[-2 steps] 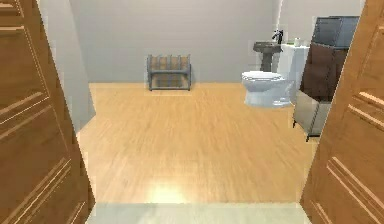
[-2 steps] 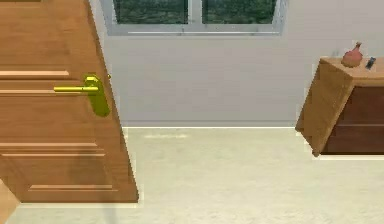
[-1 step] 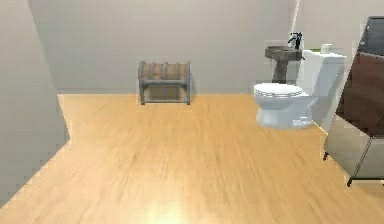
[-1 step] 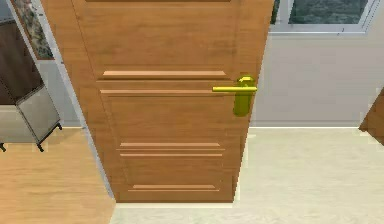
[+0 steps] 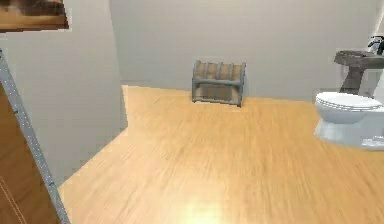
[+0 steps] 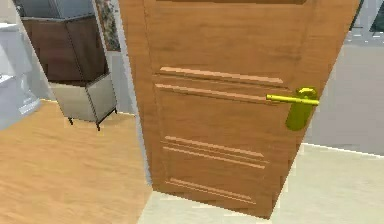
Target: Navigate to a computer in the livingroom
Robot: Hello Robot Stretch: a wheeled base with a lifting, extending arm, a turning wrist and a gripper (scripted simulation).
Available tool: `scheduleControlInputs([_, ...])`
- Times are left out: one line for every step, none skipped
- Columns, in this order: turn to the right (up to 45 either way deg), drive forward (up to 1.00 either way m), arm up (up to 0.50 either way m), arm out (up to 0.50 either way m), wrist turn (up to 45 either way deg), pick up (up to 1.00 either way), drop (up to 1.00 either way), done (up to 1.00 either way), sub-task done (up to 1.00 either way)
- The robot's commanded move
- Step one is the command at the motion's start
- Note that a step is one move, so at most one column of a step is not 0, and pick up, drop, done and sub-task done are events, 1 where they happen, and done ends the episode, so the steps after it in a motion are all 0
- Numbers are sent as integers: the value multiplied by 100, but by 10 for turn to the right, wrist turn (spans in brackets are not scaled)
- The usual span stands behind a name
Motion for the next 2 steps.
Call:
scheduleControlInputs([0,85,0,0,0,0,0,0,0])
scheduleControlInputs([-30,0,0,0,0,0,0,0,0])
